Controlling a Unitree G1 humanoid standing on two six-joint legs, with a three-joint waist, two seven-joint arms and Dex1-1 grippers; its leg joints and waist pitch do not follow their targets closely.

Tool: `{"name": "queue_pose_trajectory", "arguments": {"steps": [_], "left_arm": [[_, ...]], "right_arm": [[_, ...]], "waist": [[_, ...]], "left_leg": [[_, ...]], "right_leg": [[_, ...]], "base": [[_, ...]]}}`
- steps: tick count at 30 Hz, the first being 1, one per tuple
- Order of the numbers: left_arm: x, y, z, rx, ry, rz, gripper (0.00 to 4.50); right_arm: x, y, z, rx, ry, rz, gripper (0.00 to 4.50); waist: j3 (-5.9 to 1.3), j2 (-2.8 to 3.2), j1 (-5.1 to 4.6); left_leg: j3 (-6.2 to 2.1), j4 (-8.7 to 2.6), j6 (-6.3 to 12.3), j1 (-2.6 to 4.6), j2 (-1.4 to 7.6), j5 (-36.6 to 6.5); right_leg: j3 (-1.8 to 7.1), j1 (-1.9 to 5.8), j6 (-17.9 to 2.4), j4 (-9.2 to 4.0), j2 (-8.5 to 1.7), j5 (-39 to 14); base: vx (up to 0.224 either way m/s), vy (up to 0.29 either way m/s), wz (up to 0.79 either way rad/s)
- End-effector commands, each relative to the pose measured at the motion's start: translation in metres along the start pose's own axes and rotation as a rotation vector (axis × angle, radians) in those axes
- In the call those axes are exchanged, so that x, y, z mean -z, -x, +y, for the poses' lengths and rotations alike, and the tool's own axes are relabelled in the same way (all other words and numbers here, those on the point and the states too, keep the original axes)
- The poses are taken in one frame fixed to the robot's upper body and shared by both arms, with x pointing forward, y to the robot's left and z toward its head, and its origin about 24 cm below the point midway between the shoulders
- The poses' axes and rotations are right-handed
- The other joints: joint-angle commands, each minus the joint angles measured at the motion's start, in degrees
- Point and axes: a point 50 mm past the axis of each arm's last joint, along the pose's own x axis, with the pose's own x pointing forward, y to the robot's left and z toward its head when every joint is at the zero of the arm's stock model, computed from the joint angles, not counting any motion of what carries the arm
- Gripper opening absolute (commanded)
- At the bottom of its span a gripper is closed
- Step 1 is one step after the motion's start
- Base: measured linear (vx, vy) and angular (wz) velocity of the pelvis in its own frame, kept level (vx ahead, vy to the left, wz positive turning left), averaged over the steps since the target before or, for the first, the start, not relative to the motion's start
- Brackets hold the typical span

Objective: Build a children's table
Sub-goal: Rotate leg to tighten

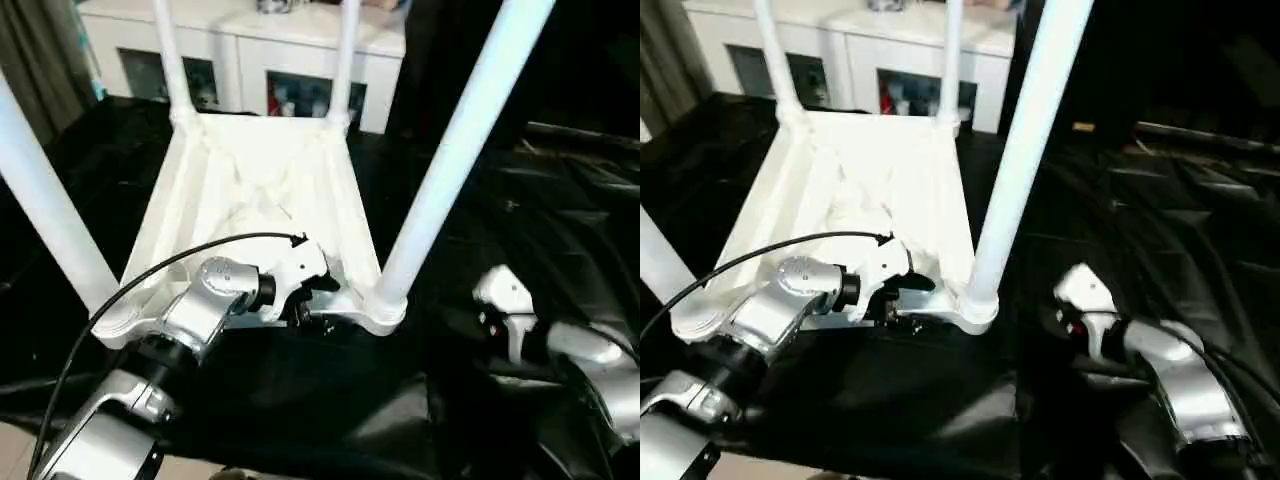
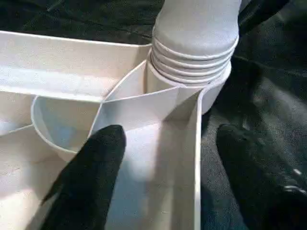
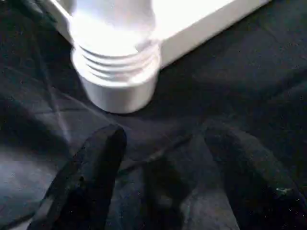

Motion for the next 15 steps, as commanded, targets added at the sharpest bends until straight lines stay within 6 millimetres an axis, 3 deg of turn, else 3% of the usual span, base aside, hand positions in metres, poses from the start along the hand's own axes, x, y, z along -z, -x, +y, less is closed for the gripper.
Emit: {"name": "queue_pose_trajectory", "arguments": {"steps": [1,4,15], "left_arm": [[0.004,0.002,0.001,0.012,0.012,0.041,3.02],[0.004,0.007,0.003,0.007,0.029,0.057,2.82],[0.012,0.016,0.0,0.054,0.063,0.091,1.91]], "right_arm": [[-0.003,0.005,-0.001,-0.005,0.003,0.003,3.13],[-0.003,0.006,-0.001,-0.009,-0.001,0.003,3.13],[-0.005,0.004,-0.002,-0.01,-0.003,0.006,3.13]], "waist": [[-3.33,-0.02,0.14],[-3.29,0.01,0.12],[-3.16,-0.05,0.08]], "left_leg": [[-0.9,-4.22,1.19,0.77,1.62,-16.8],[-0.82,-4.23,1.23,0.78,1.61,-16.8],[-0.88,-4.39,0.58,0.85,1.62,-18.0]], "right_leg": [[1.07,2.03,-11.6,-4.55,-2.06,-14.4],[1.06,2.04,-12.2,-4.46,-2.03,-13.8],[1.09,1.82,-11.3,-4.78,-2.15,-17.1]], "base": [[0.0,0.0,0.0],[0.0,0.0,0.0],[0.0,0.0,0.0]]}}
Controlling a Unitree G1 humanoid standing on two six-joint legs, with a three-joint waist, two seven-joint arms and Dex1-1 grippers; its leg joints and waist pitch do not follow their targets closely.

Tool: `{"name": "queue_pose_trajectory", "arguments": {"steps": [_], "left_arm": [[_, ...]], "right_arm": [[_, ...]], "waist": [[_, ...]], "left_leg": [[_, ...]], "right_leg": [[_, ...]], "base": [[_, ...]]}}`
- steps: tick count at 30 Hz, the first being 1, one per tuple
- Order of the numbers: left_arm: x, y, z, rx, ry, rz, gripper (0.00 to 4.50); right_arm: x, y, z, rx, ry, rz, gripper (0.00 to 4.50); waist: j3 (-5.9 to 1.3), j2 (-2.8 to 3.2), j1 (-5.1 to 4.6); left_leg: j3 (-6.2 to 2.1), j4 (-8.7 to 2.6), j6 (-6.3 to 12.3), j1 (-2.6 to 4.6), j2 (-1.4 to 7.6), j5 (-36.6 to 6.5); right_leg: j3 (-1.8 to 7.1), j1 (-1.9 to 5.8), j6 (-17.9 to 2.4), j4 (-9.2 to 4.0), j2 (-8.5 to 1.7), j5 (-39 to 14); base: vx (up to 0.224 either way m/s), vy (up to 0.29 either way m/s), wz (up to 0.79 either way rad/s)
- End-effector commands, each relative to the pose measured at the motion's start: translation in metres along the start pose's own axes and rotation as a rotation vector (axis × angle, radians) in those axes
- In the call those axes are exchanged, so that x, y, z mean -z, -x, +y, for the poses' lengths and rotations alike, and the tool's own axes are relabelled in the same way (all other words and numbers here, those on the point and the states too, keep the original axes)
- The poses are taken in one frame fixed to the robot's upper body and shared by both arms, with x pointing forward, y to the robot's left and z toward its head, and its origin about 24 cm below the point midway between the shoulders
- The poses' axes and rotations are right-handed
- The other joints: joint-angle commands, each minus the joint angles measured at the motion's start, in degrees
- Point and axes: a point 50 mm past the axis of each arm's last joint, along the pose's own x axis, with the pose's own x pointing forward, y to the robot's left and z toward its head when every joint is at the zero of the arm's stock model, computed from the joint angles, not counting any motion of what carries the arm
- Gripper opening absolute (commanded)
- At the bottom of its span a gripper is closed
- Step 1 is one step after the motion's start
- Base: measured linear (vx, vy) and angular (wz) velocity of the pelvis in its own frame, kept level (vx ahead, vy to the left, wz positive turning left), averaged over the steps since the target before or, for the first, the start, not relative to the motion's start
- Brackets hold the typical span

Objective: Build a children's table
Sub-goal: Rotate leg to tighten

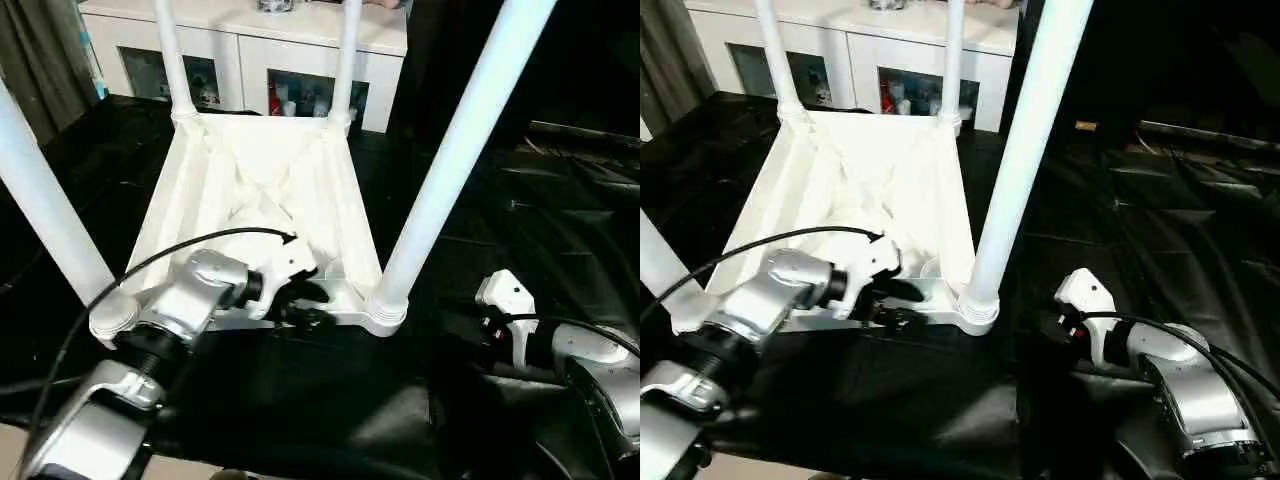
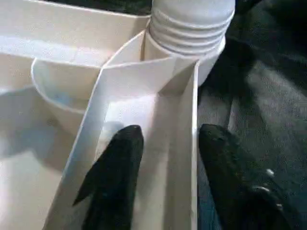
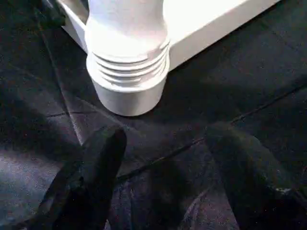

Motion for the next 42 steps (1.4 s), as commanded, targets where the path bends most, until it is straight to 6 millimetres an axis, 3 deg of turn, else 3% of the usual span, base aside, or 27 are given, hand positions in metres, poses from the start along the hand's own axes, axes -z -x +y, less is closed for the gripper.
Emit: {"name": "queue_pose_trajectory", "arguments": {"steps": [1,6,10,11,15,20,21,23,27,28,32,33,37,39,41,42], "left_arm": [[0.006,-0.001,-0.004,0.025,0.013,0.034,1.79],[0.007,-0.001,-0.005,0.032,0.014,0.05,1.37],[0.009,-0.001,-0.006,0.045,0.015,0.074,1.29],[0.009,-0.001,-0.006,0.045,0.014,0.077,0.95],[0.009,-0.002,-0.007,0.054,0.015,0.077,0.81],[0.01,-0.003,-0.009,0.063,0.011,0.085,0.38],[0.01,-0.003,-0.009,0.063,0.008,0.088,0.31],[0.01,-0.003,-0.009,0.063,0.007,0.09,0.07],[0.01,-0.003,-0.01,0.064,0.007,0.089,0.0],[0.01,-0.003,-0.01,0.063,0.007,0.088,0.0],[0.011,-0.002,-0.011,0.061,0.007,0.09,0.0],[0.011,-0.002,-0.011,0.06,0.006,0.091,0.0],[0.012,-0.002,-0.011,0.058,0.008,0.09,0.0],[0.012,-0.001,-0.011,0.057,0.01,0.091,0.0],[0.013,-0.001,-0.012,0.056,0.012,0.092,0.0],[0.014,-0.001,-0.012,0.055,0.013,0.093,0.0]], "right_arm": [[-0.005,0.002,-0.003,0.006,0.015,0.0,3.13],[-0.006,0.0,-0.002,0.005,0.017,-0.004,3.13],[-0.009,0.0,0.0,-0.028,-0.031,-0.044,3.13],[-0.009,0.0,0.001,-0.037,-0.039,-0.051,3.47],[-0.016,-0.003,0.006,-0.078,-0.067,-0.106,3.61],[-0.021,-0.016,0.01,-0.082,-0.046,-0.125,4.14],[-0.021,-0.019,0.009,-0.068,-0.033,-0.119,4.22],[-0.021,-0.024,0.009,-0.048,-0.016,-0.109,4.28],[-0.022,-0.033,0.009,-0.03,-0.003,-0.104,4.28],[-0.022,-0.035,0.009,-0.027,-0.015,-0.111,4.28],[-0.026,-0.045,0.008,-0.027,-0.044,-0.148,4.28],[-0.027,-0.047,0.007,-0.023,-0.048,-0.158,3.99],[-0.028,-0.05,0.009,-0.037,-0.054,-0.169,3.86],[-0.027,-0.052,0.01,-0.047,-0.054,-0.164,3.49],[-0.026,-0.053,0.011,-0.053,-0.056,-0.166,3.42],[-0.026,-0.054,0.011,-0.055,-0.056,-0.166,3.34]], "waist": [[-3.16,-0.05,0.07],[-3.22,0.01,0.11],[-3.22,0.14,0.09],[-3.19,0.08,0.06],[-3.16,0.14,0.09],[-3.11,0.18,0.1],[-3.11,-0.17,0.01],[-3.11,0.11,0.04],[-3.22,0.11,0.08],[-3.27,-0.19,0.06],[-3.24,0.02,0.07],[-3.23,-0.12,-0.01],[-3.17,-0.14,0.12],[-3.16,-0.32,0.09],[-3.13,-0.2,0.11],[-3.12,-0.5,0.05]], "left_leg": [[-0.89,-4.36,0.61,0.83,1.64,-17.8],[-0.82,-4.28,0.88,0.78,1.6,-16.6],[-0.84,-4.34,0.98,0.85,1.64,-16.6],[-0.83,-4.32,1.12,0.86,1.66,-17.0],[-0.86,-4.4,0.84,0.95,1.69,-17.9],[-0.97,-4.56,-0.04,0.91,1.66,-18.5],[-0.96,-4.55,-0.1,0.8,1.65,-18.2],[-0.92,-4.54,-0.39,0.96,1.67,-17.8],[-0.86,-4.52,-0.29,0.9,1.65,-16.6],[-0.81,-4.47,-0.12,0.77,1.6,-16.1],[-0.76,-4.46,0.13,0.84,1.57,-16.1],[-0.76,-4.46,0.07,0.8,1.59,-16.2],[-0.78,-4.53,0.04,0.86,1.65,-16.3],[-0.75,-4.52,0.1,0.8,1.61,-16.1],[-0.76,-4.54,0.1,0.83,1.61,-16.3],[-0.74,-4.53,0.16,0.78,1.63,-16.4]], "right_leg": [[1.1,1.86,-11.4,-4.71,-2.17,-16.7],[1.1,1.96,-12.2,-4.48,-2.11,-14.1],[1.11,2.02,-12.3,-4.51,-2.14,-14.2],[1.12,2.01,-12.4,-4.5,-2.07,-14.1],[1.12,1.87,-12.2,-4.67,-2.19,-15.8],[1.1,1.73,-11.4,-4.8,-2.27,-17.8],[1.09,1.73,-11.2,-4.78,-2.27,-17.8],[1.16,1.59,-11.3,-4.72,-2.26,-17.5],[1.16,1.72,-11.6,-4.5,-2.2,-15.2],[1.12,1.83,-11.8,-4.37,-2.12,-14.1],[1.13,1.83,-12.4,-4.28,-2.16,-13.6],[1.14,1.81,-12.4,-4.28,-2.22,-13.8],[1.18,1.82,-12.0,-4.29,-2.23,-14.4],[1.19,1.86,-11.9,-4.35,-2.23,-14.5],[1.2,1.8,-11.7,-4.39,-2.26,-15.1],[1.18,1.8,-11.6,-4.42,-2.26,-15.4]], "base": [[0.0,0.0,0.0],[0.0,0.0,0.0],[0.0,0.0,0.0],[0.0,0.0,0.0],[0.0,0.0,0.0],[0.0,0.0,0.0],[0.0,0.0,0.0],[0.0,0.0,0.0],[0.0,0.0,0.0],[0.0,0.0,0.0],[0.0,0.0,0.0],[0.0,0.0,0.0],[0.0,0.0,0.0],[0.0,0.0,0.0],[0.0,0.0,0.0],[0.0,0.0,0.0]]}}
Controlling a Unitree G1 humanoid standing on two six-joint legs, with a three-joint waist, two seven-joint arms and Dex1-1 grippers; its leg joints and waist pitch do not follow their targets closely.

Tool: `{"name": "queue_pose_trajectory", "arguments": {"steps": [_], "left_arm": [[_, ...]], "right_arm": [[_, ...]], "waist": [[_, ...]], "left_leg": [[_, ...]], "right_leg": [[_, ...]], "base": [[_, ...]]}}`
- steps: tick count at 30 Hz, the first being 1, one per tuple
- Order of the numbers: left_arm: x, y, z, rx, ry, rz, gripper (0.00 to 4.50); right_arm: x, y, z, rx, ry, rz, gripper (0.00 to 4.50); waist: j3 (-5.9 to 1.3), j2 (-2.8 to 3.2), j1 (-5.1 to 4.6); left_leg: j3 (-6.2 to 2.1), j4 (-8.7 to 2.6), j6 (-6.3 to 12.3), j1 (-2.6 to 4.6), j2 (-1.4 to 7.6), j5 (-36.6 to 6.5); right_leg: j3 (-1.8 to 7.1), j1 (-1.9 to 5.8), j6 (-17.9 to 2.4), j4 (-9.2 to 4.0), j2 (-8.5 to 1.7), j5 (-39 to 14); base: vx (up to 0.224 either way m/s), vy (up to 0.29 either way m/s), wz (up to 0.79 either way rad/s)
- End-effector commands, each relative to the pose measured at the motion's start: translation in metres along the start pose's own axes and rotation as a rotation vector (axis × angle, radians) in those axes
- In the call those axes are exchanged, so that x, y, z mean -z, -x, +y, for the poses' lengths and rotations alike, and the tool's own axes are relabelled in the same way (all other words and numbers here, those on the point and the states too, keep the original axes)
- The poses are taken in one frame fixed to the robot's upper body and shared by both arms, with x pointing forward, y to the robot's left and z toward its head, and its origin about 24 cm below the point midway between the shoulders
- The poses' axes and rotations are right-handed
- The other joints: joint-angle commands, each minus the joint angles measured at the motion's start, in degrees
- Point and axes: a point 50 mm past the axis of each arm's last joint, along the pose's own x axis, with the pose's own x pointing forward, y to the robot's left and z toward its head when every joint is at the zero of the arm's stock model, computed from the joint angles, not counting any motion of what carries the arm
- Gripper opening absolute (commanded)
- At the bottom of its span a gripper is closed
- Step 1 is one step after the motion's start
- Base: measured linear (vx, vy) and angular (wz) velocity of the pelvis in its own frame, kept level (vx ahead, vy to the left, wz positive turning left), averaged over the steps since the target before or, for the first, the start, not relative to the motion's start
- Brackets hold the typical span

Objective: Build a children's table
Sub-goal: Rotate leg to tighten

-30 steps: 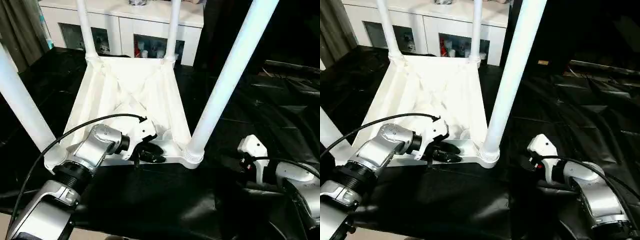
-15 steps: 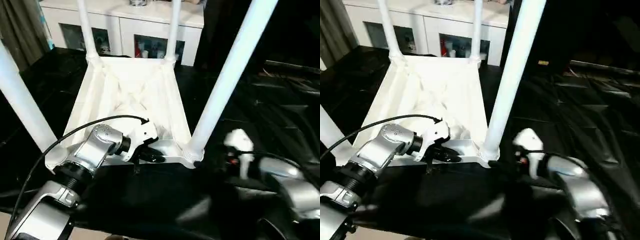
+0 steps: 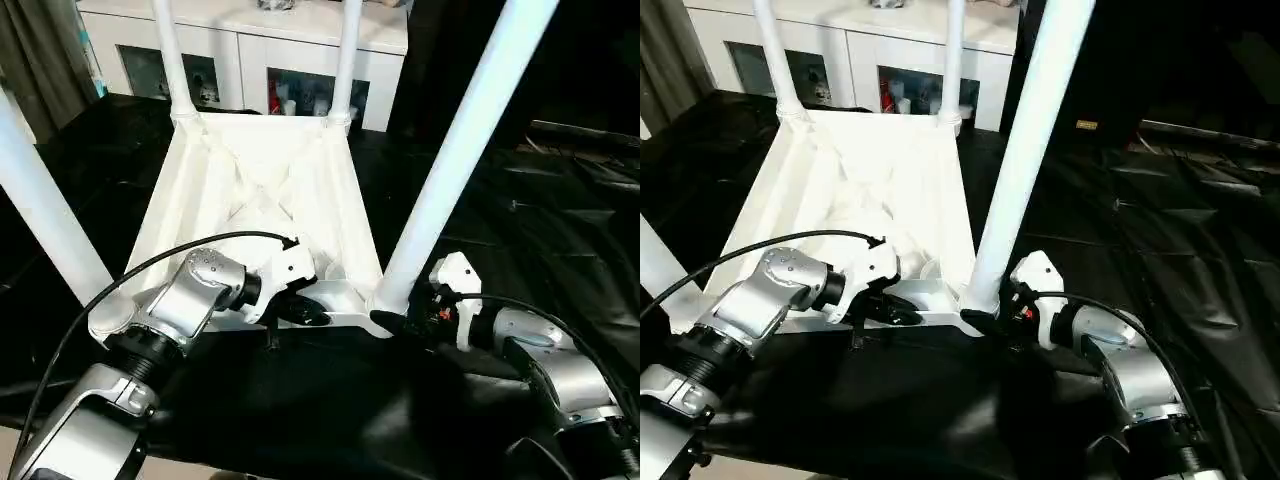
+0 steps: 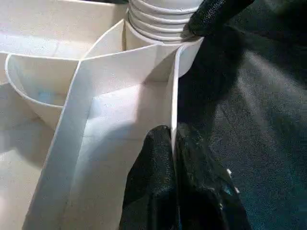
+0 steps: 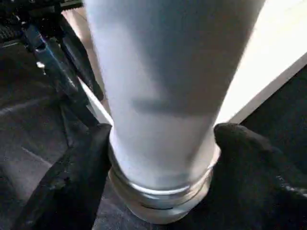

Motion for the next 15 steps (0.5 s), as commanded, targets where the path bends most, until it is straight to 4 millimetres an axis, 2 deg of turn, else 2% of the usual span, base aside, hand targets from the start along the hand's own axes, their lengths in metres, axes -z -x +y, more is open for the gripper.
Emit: {"name": "queue_pose_trajectory", "arguments": {"steps": [1,3,4,7,8,13,15], "left_arm": [[0.015,-0.003,-0.005,0.017,0.052,0.043,0.0],[0.015,-0.003,-0.005,0.014,0.054,0.043,0.0],[0.016,-0.003,-0.006,0.01,0.057,0.04,0.0],[0.016,-0.006,-0.005,-0.021,0.071,0.022,0.0],[0.016,-0.007,-0.004,-0.033,0.072,0.021,0.0],[0.005,-0.039,-0.003,-0.206,0.136,-0.047,0.0],[-0.001,-0.05,-0.004,-0.235,0.156,-0.063,0.0]], "right_arm": [[-0.002,0.0,-0.004,0.013,0.008,-0.003,3.21],[-0.002,-0.001,-0.004,0.013,0.005,-0.005,3.02],[-0.001,-0.001,-0.004,0.017,0.005,-0.006,2.97],[0.002,-0.003,-0.006,0.07,-0.025,-0.022,2.79],[0.003,-0.004,-0.007,0.088,-0.031,-0.025,2.78],[0.022,-0.024,-0.002,0.323,-0.185,-0.056,2.75],[0.026,-0.032,0.0,0.403,-0.229,-0.055,2.75]], "waist": [[-3.16,-0.23,0.09],[-3.15,-0.21,0.01],[-3.17,-0.4,0.03],[-3.07,-0.32,-0.12],[-3.05,-0.35,-0.22],[-2.73,-0.44,-1.14],[-2.64,-0.56,-1.46]], "left_leg": [[-0.83,-4.5,0.12,0.81,1.66,-16.6],[-0.83,-4.54,-0.01,0.85,1.66,-16.8],[-0.84,-4.52,0.02,0.77,1.66,-16.7],[-0.85,-4.61,-0.07,0.72,1.62,-17.0],[-0.86,-4.64,-0.31,0.8,1.6,-17.8],[-1.19,-4.81,-1.85,0.92,1.46,-21.8],[-1.46,-4.83,-2.01,0.95,1.26,-23.1]], "right_leg": [[1.2,1.76,-11.5,-4.43,-2.34,-15.9],[1.17,1.69,-11.4,-4.48,-2.27,-16.3],[1.19,1.75,-11.4,-4.44,-2.3,-16.0],[1.18,1.67,-11.2,-4.54,-2.27,-16.7],[1.17,1.56,-10.9,-4.69,-2.32,-18.1],[1.04,0.93,-8.7,-5.6,-2.41,-26.4],[0.92,0.81,-7.0,-6.1,-2.54,-30.6]], "base": [[0.0,0.0,0.0],[0.0,0.0,0.0],[0.0,0.0,0.0],[0.0,0.0,0.0],[0.0,0.0,0.0],[0.0,0.0,0.0],[0.0,0.0,0.0]]}}
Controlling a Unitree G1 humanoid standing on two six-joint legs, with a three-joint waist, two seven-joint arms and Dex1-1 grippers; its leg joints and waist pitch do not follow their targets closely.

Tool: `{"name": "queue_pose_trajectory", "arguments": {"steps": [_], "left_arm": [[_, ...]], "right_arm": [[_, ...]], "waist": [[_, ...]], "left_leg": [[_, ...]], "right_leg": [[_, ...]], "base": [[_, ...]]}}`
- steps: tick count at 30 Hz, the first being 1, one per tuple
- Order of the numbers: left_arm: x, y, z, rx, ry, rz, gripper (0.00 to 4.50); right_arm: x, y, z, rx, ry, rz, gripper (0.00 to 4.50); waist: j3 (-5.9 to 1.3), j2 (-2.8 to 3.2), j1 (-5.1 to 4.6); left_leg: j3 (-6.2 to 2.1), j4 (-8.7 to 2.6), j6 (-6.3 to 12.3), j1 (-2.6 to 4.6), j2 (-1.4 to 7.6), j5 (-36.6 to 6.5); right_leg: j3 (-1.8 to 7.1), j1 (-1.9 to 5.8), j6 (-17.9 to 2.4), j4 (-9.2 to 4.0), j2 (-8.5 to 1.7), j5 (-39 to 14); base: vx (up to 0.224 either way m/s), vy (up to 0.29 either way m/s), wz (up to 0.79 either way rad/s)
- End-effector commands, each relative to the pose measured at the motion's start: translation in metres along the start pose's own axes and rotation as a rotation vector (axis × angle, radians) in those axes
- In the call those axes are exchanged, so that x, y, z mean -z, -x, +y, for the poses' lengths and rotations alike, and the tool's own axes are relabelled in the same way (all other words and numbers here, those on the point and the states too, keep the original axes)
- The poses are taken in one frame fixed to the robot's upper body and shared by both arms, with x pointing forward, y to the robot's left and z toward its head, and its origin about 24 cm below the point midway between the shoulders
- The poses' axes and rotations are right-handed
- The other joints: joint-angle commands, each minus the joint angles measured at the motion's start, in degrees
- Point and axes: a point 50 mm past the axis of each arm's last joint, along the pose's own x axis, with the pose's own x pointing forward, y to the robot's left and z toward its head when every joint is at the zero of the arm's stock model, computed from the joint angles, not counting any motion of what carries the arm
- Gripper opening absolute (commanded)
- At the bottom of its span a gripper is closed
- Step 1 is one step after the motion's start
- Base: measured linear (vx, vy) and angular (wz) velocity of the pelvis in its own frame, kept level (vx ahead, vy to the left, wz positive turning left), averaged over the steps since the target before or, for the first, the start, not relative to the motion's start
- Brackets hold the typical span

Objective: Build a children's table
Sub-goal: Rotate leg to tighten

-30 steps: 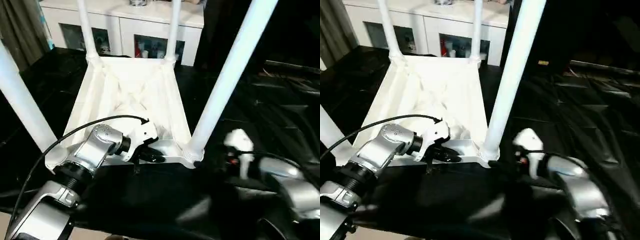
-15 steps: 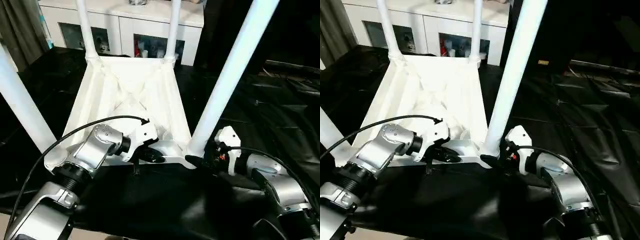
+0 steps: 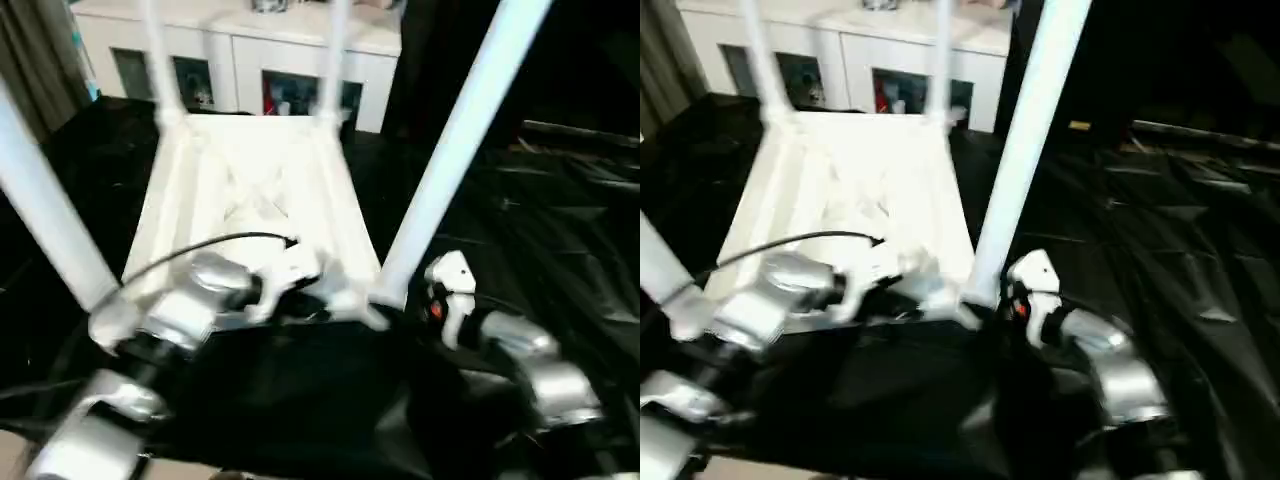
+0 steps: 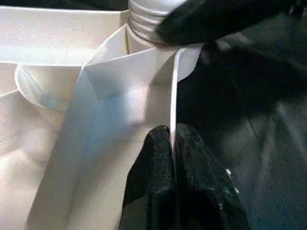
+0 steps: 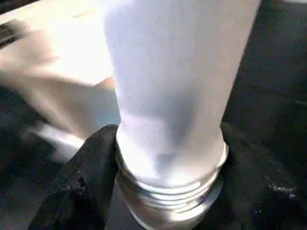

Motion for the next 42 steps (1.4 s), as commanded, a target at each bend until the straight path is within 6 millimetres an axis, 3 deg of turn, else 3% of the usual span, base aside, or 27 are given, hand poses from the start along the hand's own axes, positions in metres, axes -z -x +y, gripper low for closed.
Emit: {"name": "queue_pose_trajectory", "arguments": {"steps": [1,3,4,5,8,9,10,11,13,15,22,25,26,29,33,38,42], "left_arm": [[0.01,-0.02,-0.011,-0.038,0.113,-0.005,0.0],[0.003,-0.033,-0.015,-0.064,0.117,-0.009,0.0],[0.001,-0.035,-0.016,-0.071,0.116,-0.01,0.0],[-0.005,-0.043,-0.016,-0.1,0.101,-0.007,0.0],[-0.014,-0.05,-0.019,-0.089,0.069,-0.019,0.0],[-0.015,-0.049,-0.019,-0.078,0.068,-0.023,0.0],[-0.015,-0.049,-0.019,-0.078,0.068,-0.023,0.0],[-0.015,-0.046,-0.019,-0.052,0.058,-0.027,0.0],[-0.012,-0.042,-0.018,-0.021,0.049,-0.026,0.0],[-0.006,-0.035,-0.016,0.027,0.045,-0.013,0.0],[0.017,-0.004,-0.014,0.201,0.012,0.056,0.0],[0.025,0.011,-0.011,0.258,-0.003,0.068,0.0],[0.026,0.017,-0.011,0.286,-0.014,0.059,0.0],[0.027,0.025,-0.012,0.333,-0.012,0.04,0.0],[0.024,0.031,-0.015,0.381,-0.006,0.011,0.0],[0.024,0.032,-0.018,0.395,-0.009,0.008,0.0],[0.024,0.032,-0.018,0.393,-0.003,0.006,0.0]], "right_arm": [[0.016,-0.008,0.009,0.057,-0.041,0.069,2.75],[0.018,-0.017,0.017,0.097,-0.038,0.078,2.75],[0.018,-0.019,0.019,0.106,-0.036,0.08,2.75],[0.015,-0.027,0.03,0.068,-0.034,0.074,2.75],[0.009,-0.033,0.044,-0.02,-0.006,0.046,2.75],[0.008,-0.033,0.045,-0.027,-0.007,0.036,3.3],[0.008,-0.033,0.045,-0.027,-0.007,0.036,3.44],[0.006,-0.031,0.045,-0.053,-0.025,0.016,3.44],[0.003,-0.029,0.043,-0.072,-0.008,0.007,3.65],[-0.001,-0.022,0.04,-0.132,0.039,0.005,3.89],[-0.013,0.01,0.023,-0.351,0.104,-0.004,3.89],[-0.01,0.025,0.013,-0.425,0.129,0.052,3.89],[-0.01,0.03,0.009,-0.449,0.131,0.07,3.89],[-0.01,0.035,0.004,-0.472,0.142,0.088,3.89],[-0.012,0.037,0.002,-0.498,0.148,0.094,3.89],[-0.012,0.034,0.004,-0.544,0.139,0.1,3.63],[-0.011,0.031,0.007,-0.557,0.136,0.106,3.38]], "waist": [[-2.2,-0.83,0.02],[-2.14,-0.46,-0.32],[-2.31,-0.45,-0.31],[-2.4,-0.01,-0.4],[-2.39,0.1,-0.22],[-2.54,0.48,-0.28],[-2.54,0.48,-0.28],[-2.85,0.43,-0.15],[-2.78,0.54,-0.13],[-2.87,0.42,-0.02],[-3.36,0.37,0.57],[-3.48,0.4,0.53],[-3.48,0.07,0.59],[-3.47,0.25,0.56],[-3.38,-0.1,0.83],[-3.18,-0.26,1.47],[-3.31,-0.34,1.71]], "left_leg": [[-1.58,-4.82,-1.64,0.63,1.43,-23.2],[-1.66,-4.85,-1.62,0.99,1.29,-24.8],[-1.78,-4.9,-1.59,0.95,1.29,-24.9],[-1.86,-5.17,-1.51,0.63,1.28,-24.5],[-1.68,-4.93,-0.71,1.36,1.06,-26.5],[-1.93,-5.3,-0.64,1.13,1.17,-26.4],[-1.93,-5.3,-0.64,1.13,1.17,-26.4],[-1.87,-5.61,-0.15,0.81,1.32,-24.4],[-1.67,-5.65,0.19,0.6,1.39,-23.5],[-1.52,-5.59,0.55,0.59,1.4,-23.3],[-1.18,-5.33,2.86,-0.03,1.71,-16.8],[-0.94,-5.02,3.64,0.07,1.8,-13.6],[-0.8,-4.85,4.05,0.19,1.83,-12.7],[-0.63,-4.77,4.6,0.41,1.92,-11.6],[-0.52,-4.75,4.6,0.64,2.1,-11.6],[-0.46,-4.87,3.39,0.76,2.06,-13.2],[-0.44,-4.73,3.39,0.72,1.97,-11.4]], "right_leg": [[0.82,0.74,-6.3,-6.26,-2.4,-32.4],[0.67,0.23,-5.0,-6.89,-2.2,-34.6],[0.59,0.45,-4.8,-6.88,-2.28,-34.6],[0.55,0.78,-4.6,-6.9,-2.22,-33.2],[0.52,0.1,-4.2,-7.69,-2.1,-34.1],[0.35,0.59,-4.3,-7.57,-2.17,-33.3],[0.35,0.59,-4.3,-7.57,-2.17,-33.3],[0.42,1.02,-5.0,-7.2,-2.13,-29.2],[0.62,1.03,-6.3,-6.97,-2.02,-25.7],[0.69,1.23,-7.0,-6.84,-2.08,-24.8],[0.85,2.15,-9.7,-5.69,-2.1,-16.1],[0.73,2.21,-12.1,-5.02,-1.98,-10.2],[0.73,2.16,-12.9,-4.82,-1.89,-8.6],[0.71,2.11,-14.5,-4.45,-1.83,-6.1],[0.77,2.08,-14.8,-4.4,-2.0,-6.8],[0.94,1.92,-13.3,-4.74,-2.1,-11.0],[0.91,2.02,-13.3,-4.44,-2.04,-9.0]], "base": [[0.0,0.0,0.0],[0.0,0.0,0.0],[0.0,0.0,0.0],[0.0,0.0,0.0],[0.0,0.0,0.0],[0.0,0.0,0.0],[0.0,0.0,0.0],[0.0,0.0,0.0],[0.0,0.0,0.0],[0.0,0.0,0.0],[0.0,0.0,0.0],[0.0,0.0,0.0],[0.0,0.0,0.0],[0.0,0.0,0.0],[0.0,0.0,0.0],[0.0,0.0,0.0],[0.0,0.0,0.0]]}}
